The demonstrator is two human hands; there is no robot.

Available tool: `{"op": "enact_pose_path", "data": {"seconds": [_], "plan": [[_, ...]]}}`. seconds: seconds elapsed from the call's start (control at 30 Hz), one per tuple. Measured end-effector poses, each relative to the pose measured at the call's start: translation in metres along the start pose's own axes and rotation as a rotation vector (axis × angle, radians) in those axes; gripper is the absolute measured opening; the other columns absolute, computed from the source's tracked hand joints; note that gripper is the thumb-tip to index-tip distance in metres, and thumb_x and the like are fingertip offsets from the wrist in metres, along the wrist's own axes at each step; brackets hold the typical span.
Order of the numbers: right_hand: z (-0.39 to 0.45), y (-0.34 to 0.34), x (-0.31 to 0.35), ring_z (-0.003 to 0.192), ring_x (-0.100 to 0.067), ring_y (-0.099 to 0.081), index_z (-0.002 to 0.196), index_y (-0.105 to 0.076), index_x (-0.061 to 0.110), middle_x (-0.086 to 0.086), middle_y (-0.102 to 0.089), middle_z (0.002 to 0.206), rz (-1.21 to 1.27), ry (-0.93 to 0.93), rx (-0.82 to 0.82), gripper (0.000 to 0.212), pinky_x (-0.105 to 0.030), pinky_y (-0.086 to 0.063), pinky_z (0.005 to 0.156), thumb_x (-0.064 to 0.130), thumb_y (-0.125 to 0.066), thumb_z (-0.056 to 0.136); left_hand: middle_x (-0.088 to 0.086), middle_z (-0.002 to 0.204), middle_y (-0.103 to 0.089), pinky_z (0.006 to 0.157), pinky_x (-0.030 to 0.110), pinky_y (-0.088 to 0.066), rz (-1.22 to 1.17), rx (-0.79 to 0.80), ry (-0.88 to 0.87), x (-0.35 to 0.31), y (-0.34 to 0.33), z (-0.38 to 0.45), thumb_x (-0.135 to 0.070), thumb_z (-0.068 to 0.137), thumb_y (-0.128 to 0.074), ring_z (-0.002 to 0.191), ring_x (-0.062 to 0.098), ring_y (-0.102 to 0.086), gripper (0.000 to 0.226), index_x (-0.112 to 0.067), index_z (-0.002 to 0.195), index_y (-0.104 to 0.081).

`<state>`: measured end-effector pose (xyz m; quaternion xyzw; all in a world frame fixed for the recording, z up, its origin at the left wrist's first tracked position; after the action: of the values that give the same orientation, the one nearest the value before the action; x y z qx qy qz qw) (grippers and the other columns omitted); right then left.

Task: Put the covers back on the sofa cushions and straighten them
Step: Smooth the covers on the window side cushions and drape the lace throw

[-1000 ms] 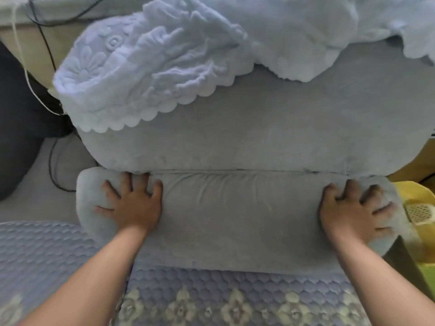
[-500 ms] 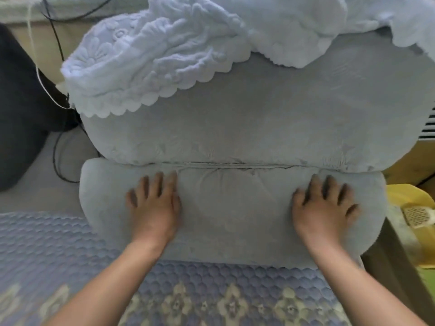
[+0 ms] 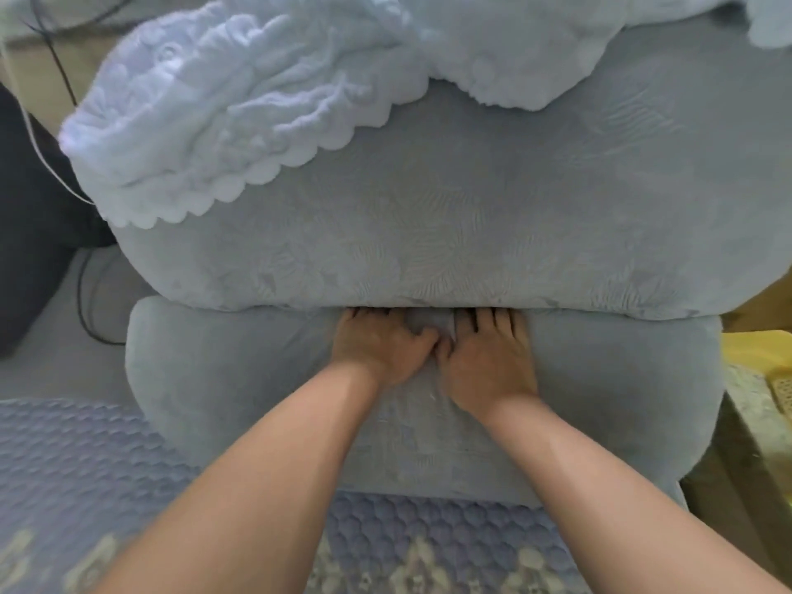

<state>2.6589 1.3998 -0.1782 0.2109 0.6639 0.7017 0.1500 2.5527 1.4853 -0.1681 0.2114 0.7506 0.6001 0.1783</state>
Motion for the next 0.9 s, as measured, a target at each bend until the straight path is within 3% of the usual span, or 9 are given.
{"op": "enact_pose_path", "data": {"seconds": [0.1, 0.23, 0.33, 0.43, 0.53, 0.63, 0.7, 0.77, 0.9], "plan": [[-0.001, 0.000, -0.003, 0.134, -0.030, -0.037, 0.141, -0.049, 0.022, -0.009, -0.051, 0.142, 0.001, -0.004, 0.028, 0.068, -0.044, -0.018, 0.117, 0.059, -0.022, 0.091, 0.006, 0.137, -0.061, 0.106, 0.039, -0.033, -0.022, -0.021, 0.013, -0.004, 0.012, 0.006, -0.063, 0.092, -0.026, 0.129, 0.024, -0.051, 0.067, -0.022, 0.130, -0.064], [-0.052, 0.024, -0.007, 0.120, -0.026, -0.049, 0.127, -0.056, 0.022, -0.006, -0.059, 0.126, 0.010, 0.039, -0.004, 0.061, -0.040, -0.027, 0.106, 0.061, -0.030, 0.088, 0.012, 0.121, -0.069, 0.099, 0.039, -0.038, 0.034, -0.175, -0.022, 0.003, 0.022, -0.041, -0.062, 0.093, -0.029, 0.117, 0.030, -0.060, 0.063, -0.019, 0.123, -0.065], [-0.075, 0.042, -0.006, 0.107, -0.031, -0.053, 0.125, -0.061, 0.017, -0.009, -0.062, 0.112, -0.010, 0.017, -0.029, 0.062, -0.045, -0.035, 0.093, 0.060, -0.032, 0.090, 0.009, 0.125, -0.067, 0.093, 0.039, -0.043, -0.088, -0.065, -0.044, 0.017, 0.020, -0.052, -0.063, 0.095, -0.025, 0.116, 0.032, -0.060, 0.060, -0.028, 0.133, -0.054], [-0.043, 0.046, -0.008, 0.115, -0.033, -0.044, 0.135, -0.055, 0.022, -0.010, -0.052, 0.122, -0.008, -0.055, 0.052, 0.067, -0.046, -0.032, 0.104, 0.061, -0.019, 0.093, 0.001, 0.146, -0.054, 0.104, 0.037, -0.042, -0.194, -0.019, -0.119, 0.026, 0.033, -0.036, -0.062, 0.099, -0.025, 0.130, 0.029, -0.051, 0.054, -0.039, 0.141, -0.049], [-0.020, 0.028, -0.012, 0.134, -0.033, -0.032, 0.146, -0.042, 0.025, -0.009, -0.043, 0.141, -0.023, -0.068, 0.160, 0.073, -0.046, -0.016, 0.119, 0.064, -0.011, 0.093, 0.004, 0.147, -0.051, 0.109, 0.037, -0.039, -0.139, 0.007, -0.190, 0.030, 0.025, -0.032, -0.060, 0.099, -0.027, 0.132, 0.029, -0.048, 0.054, -0.036, 0.146, -0.041], [-0.016, 0.022, -0.013, 0.144, -0.032, -0.022, 0.152, -0.035, 0.026, -0.008, -0.032, 0.154, 0.007, -0.057, 0.248, 0.075, -0.045, -0.008, 0.122, 0.066, -0.010, 0.093, 0.008, 0.138, -0.055, 0.113, 0.041, -0.032, -0.016, -0.186, -0.229, 0.032, 0.018, -0.058, -0.061, 0.093, -0.032, 0.129, 0.029, -0.047, 0.064, -0.022, 0.142, -0.046], [-0.016, 0.023, -0.013, 0.147, -0.031, -0.017, 0.152, -0.033, 0.026, -0.005, -0.027, 0.159, 0.030, -0.064, 0.268, 0.075, -0.046, -0.005, 0.122, 0.066, -0.011, 0.093, 0.012, 0.127, -0.059, 0.105, 0.043, -0.038, 0.036, -0.336, -0.112, 0.043, 0.021, -0.068, -0.059, 0.091, -0.036, 0.120, 0.034, -0.050, 0.062, -0.015, 0.129, -0.058], [-0.019, 0.025, -0.012, 0.148, -0.029, -0.014, 0.152, -0.033, 0.025, -0.002, -0.027, 0.160, 0.031, -0.049, 0.247, 0.076, -0.046, -0.002, 0.122, 0.066, -0.009, 0.093, 0.015, 0.124, -0.061, 0.101, 0.046, -0.040, 0.054, -0.390, 0.069, 0.063, 0.026, -0.073, -0.059, 0.091, -0.035, 0.119, 0.038, -0.050, 0.062, -0.013, 0.123, -0.062], [-0.020, 0.021, -0.015, 0.146, -0.027, -0.021, 0.152, -0.034, 0.023, -0.002, -0.036, 0.157, 0.016, -0.014, 0.212, 0.080, -0.045, -0.005, 0.122, 0.068, -0.006, 0.093, 0.010, 0.134, -0.062, 0.107, 0.039, -0.038, 0.023, -0.203, 0.084, 0.084, 0.027, -0.053, -0.071, 0.093, -0.019, 0.126, 0.029, -0.054, 0.078, -0.018, 0.134, -0.058]]}}
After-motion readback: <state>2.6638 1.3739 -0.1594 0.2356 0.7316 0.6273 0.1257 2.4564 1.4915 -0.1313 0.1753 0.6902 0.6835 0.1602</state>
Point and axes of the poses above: each hand's wrist, its own z-axis towards the middle knuckle, its own y-axis out of the back of the hand, x = y × z, the point moved 7 cm from there along z, towards the middle knuckle
